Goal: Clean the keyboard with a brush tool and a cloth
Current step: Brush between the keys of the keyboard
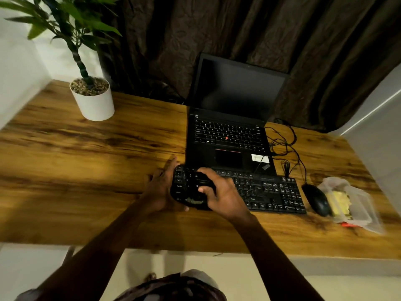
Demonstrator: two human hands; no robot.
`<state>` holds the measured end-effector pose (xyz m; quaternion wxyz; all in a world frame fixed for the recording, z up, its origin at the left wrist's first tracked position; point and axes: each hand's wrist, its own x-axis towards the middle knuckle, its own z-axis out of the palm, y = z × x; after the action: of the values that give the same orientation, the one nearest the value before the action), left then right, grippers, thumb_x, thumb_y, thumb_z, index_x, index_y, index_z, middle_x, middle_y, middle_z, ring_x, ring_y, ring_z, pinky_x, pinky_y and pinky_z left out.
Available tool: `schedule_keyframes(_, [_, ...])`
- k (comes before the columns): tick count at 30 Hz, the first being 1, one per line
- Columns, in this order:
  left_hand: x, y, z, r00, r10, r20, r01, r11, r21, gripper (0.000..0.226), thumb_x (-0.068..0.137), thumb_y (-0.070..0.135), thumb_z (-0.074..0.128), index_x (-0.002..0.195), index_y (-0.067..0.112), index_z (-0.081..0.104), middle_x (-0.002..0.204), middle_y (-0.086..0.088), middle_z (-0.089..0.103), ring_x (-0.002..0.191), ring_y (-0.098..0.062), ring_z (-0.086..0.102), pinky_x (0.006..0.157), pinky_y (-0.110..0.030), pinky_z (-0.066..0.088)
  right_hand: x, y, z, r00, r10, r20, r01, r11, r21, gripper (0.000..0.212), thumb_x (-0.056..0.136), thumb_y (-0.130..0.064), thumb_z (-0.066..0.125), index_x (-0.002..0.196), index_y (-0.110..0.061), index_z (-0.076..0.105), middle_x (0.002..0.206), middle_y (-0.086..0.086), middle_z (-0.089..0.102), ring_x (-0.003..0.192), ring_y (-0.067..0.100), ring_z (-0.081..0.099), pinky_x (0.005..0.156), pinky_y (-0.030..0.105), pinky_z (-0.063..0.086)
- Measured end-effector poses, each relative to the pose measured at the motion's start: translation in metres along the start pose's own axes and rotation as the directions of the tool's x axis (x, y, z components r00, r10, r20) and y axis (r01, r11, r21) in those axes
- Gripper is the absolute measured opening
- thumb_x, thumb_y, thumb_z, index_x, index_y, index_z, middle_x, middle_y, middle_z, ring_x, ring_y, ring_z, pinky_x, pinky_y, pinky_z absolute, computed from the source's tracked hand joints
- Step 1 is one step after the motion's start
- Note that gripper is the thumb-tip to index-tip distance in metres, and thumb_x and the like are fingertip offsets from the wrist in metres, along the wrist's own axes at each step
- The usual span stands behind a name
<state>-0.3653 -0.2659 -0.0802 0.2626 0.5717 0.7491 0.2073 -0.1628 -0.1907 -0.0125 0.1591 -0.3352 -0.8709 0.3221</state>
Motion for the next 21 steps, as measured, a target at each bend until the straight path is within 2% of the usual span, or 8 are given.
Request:
schedule_keyframes(3, [0.002, 0.008, -0.006, 0.996, -0.084, 0.034, 0.083, 0.996, 0.038, 0.164, 0.033, 0.072, 0.085, 0.150, 0.039, -0.024, 0.158, 0.015, 0.028, 0.138, -0.026, 0.027, 0.108, -0.053, 0.025, 0.007, -0.012, 0.015, 1.000, -0.014, -0.009, 0.014, 0.999, 0.036, 0.041, 0.094, -0.026, 0.058, 0.134, -0.032, 0.050, 0.116, 0.005, 0.066, 0.101, 0.019, 0.066, 0.083, 0.036, 0.059])
schedule_keyframes(7, [0.001, 0.014, -0.011, 0.989, -0.135, 0.058, 0.133, 0.990, 0.039, 0.160, 0.042, 0.063, 0.090, 0.150, 0.038, -0.026, 0.159, 0.009, 0.028, 0.141, -0.027, 0.023, 0.108, -0.054, 0.022, 0.013, -0.027, 0.029, 0.998, -0.058, -0.032, 0.060, 0.996, 0.073, 0.038, 0.095, -0.022, 0.059, 0.132, -0.024, 0.054, 0.108, 0.007, 0.069, 0.092, 0.020, 0.068, 0.077, 0.028, 0.058])
schedule_keyframes(10, [-0.004, 0.015, -0.013, 0.994, -0.095, 0.054, 0.095, 0.995, 0.007, 0.161, 0.043, 0.061, 0.092, 0.150, 0.036, -0.026, 0.160, 0.007, 0.027, 0.143, -0.027, 0.019, 0.110, -0.054, 0.019, 0.014, -0.019, 0.026, 0.999, -0.028, -0.033, 0.030, 0.997, 0.075, 0.039, 0.094, -0.026, 0.057, 0.133, -0.030, 0.052, 0.113, 0.002, 0.068, 0.099, 0.022, 0.065, 0.083, 0.035, 0.057])
schedule_keyframes(13, [-0.006, 0.015, -0.014, 0.997, -0.068, 0.027, 0.067, 0.998, 0.013, 0.160, 0.043, 0.061, 0.092, 0.152, 0.034, -0.023, 0.159, 0.013, 0.025, 0.141, -0.025, 0.022, 0.111, -0.053, 0.020, 0.013, -0.015, 0.021, 0.999, -0.001, -0.044, 0.003, 0.999, 0.050, 0.040, 0.095, -0.028, 0.053, 0.134, -0.035, 0.049, 0.115, 0.002, 0.066, 0.102, 0.023, 0.065, 0.084, 0.041, 0.059])
schedule_keyframes(18, [-0.008, 0.015, -0.014, 0.999, -0.033, 0.020, 0.034, 0.999, -0.023, 0.160, 0.042, 0.063, 0.091, 0.152, 0.035, -0.021, 0.161, 0.013, 0.023, 0.144, -0.027, 0.020, 0.112, -0.053, 0.014, 0.025, -0.012, 0.015, 0.982, 0.044, -0.186, -0.030, 0.997, 0.074, 0.042, 0.094, -0.019, 0.056, 0.134, -0.031, 0.050, 0.112, 0.004, 0.069, 0.098, 0.017, 0.068, 0.085, 0.037, 0.059])
schedule_keyframes(21, [-0.004, 0.013, -0.014, 0.995, -0.079, 0.053, 0.080, 0.997, -0.016, 0.164, 0.038, 0.066, 0.090, 0.150, 0.036, -0.025, 0.162, 0.009, 0.022, 0.147, -0.031, 0.015, 0.113, -0.057, 0.014, 0.026, -0.019, 0.015, 0.991, 0.035, -0.128, -0.021, 0.993, 0.114, 0.041, 0.093, -0.013, 0.061, 0.132, -0.024, 0.055, 0.111, 0.001, 0.068, 0.098, 0.013, 0.066, 0.085, 0.025, 0.058])
